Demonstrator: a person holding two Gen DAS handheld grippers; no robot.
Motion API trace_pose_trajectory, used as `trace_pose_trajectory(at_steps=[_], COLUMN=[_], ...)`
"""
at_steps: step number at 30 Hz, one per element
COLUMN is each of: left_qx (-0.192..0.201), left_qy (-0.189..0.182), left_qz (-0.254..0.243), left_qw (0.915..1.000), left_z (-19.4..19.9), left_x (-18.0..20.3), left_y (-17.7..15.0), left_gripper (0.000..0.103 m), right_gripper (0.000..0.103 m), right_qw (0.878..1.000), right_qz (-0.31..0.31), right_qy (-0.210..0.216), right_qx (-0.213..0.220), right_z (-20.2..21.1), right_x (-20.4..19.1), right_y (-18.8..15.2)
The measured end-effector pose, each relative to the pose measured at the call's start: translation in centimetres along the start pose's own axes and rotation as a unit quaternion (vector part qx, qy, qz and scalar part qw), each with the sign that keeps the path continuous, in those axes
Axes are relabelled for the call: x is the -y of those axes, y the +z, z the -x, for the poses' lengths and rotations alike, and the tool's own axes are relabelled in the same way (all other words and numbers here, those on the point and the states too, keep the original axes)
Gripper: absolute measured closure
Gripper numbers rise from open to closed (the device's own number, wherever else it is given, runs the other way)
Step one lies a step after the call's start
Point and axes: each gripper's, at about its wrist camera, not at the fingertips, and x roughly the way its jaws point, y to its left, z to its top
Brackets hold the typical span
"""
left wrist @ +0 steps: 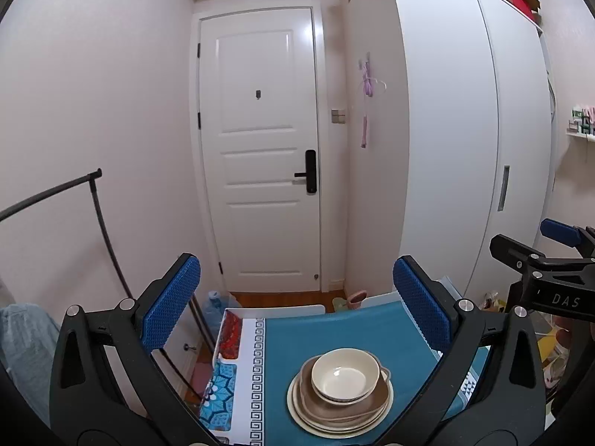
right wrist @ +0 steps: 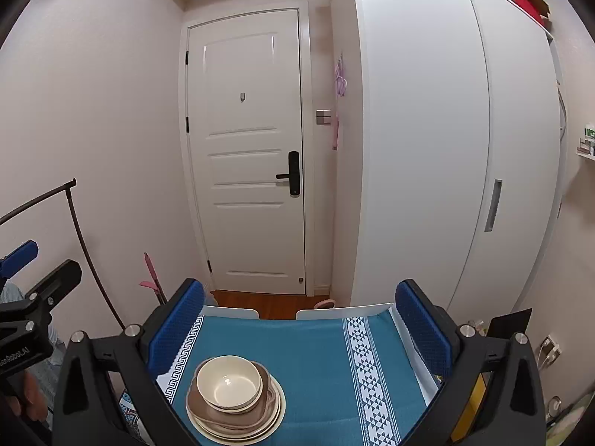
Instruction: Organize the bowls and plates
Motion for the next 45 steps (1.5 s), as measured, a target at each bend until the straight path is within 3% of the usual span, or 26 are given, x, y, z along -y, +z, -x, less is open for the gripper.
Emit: trace_pose_trajectory(at_steps=[25,45], left_qx=[0.001,0.015], left_qy=[0.001,0.022], left_qz=[0.008,0.008], left_qw=[1.0000,0.9996], left_z=[-0.8,-1.2], left_x=[-0.4,-0.7], left_y=[-0.1,0.4], left_gripper=[0.000,0.000], right_gripper=[0.000,0.000], right_qw=[1.000,1.000], right_qz=[-0.001,0.000], right_qy=[-0.004,0.001], right_qx=[-0.004,-0.004], right_z=[-0.7,-1.1], right_x=[0.3,0.5], right_y=[0.2,0.9])
